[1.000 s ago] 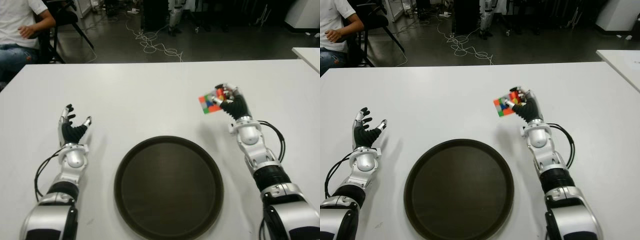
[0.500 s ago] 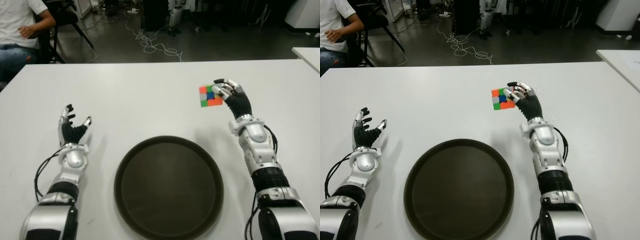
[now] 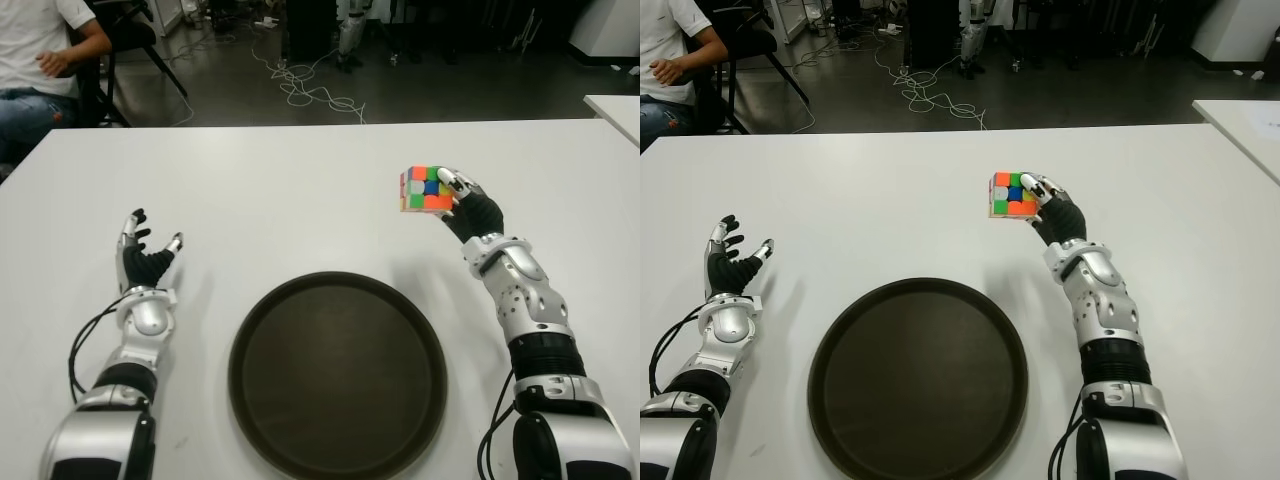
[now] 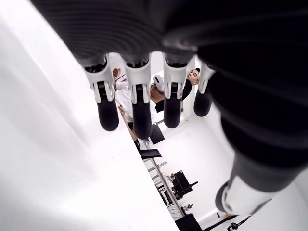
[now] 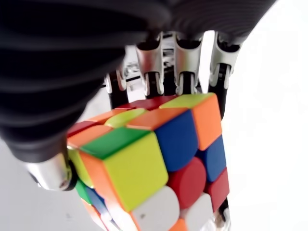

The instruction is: Pick up the Rubik's Cube and put it in the plate

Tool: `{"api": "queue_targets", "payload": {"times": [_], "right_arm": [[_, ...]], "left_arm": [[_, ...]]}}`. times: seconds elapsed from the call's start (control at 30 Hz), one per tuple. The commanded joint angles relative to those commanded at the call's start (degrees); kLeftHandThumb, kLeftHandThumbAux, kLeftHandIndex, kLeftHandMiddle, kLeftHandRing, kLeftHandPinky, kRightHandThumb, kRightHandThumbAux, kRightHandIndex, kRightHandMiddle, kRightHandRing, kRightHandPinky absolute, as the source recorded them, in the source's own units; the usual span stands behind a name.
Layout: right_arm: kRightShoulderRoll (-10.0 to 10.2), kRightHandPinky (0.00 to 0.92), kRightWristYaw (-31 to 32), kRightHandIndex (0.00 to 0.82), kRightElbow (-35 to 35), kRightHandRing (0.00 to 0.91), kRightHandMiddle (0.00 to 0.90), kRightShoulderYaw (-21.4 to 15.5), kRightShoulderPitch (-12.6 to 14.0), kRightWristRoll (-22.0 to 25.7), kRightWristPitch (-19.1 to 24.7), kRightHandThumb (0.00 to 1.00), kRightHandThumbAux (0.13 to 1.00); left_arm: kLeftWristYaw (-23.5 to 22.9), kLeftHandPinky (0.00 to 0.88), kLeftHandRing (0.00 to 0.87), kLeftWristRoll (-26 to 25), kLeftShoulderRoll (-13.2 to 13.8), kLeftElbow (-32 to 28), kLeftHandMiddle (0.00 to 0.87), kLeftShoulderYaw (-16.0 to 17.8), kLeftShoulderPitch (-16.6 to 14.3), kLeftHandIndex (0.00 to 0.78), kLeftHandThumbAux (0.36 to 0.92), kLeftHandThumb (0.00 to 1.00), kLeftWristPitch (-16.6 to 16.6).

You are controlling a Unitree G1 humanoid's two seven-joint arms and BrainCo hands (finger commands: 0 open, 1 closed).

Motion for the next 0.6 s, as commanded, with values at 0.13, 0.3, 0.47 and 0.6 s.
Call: {"api": "queue_targets", "payload": {"times": [0.13, 0.3, 0.47, 0.6], "right_arm": [[0.35, 0.8, 0.85, 0.439, -0.94, 0.796, 0.786, -0.05, 0.4, 0.9, 1.21, 0.703, 0.721], [0.5, 0.802, 2.11, 0.439, -1.93, 0.796, 0.784, 0.08, 0.68, 2.05, 3.47, 0.704, 0.721], [0.41, 0.805, 3.11, 0.439, -3.47, 0.8, 0.788, 1.06, 1.11, 2.24, 6.35, 0.704, 0.721], [-0.43, 0.804, 5.2, 0.438, -5.42, 0.8, 0.787, 3.08, 1.73, 1.37, 8.42, 0.703, 0.721]], "left_arm": [[0.09, 0.225, 0.186, 0.09, 0.02, -0.01, 0.176, -0.05, 0.03, 0.116, 0.735, 0.156, -0.32], [0.06, 0.273, 0.216, 0.07, 0.01, 0.02, 0.194, -0.03, 0.01, 0.12, 0.741, 0.164, -0.55], [-0.43, 0.262, 0.213, -0.2, -0.05, -0.12, 0.191, 0.12, 0.1, 0.116, 0.736, 0.162, -0.7], [-0.58, 0.229, 0.195, -0.26, -0.04, -0.18, 0.177, 0.17, 0.09, 0.108, 0.729, 0.162, -0.49]]}}
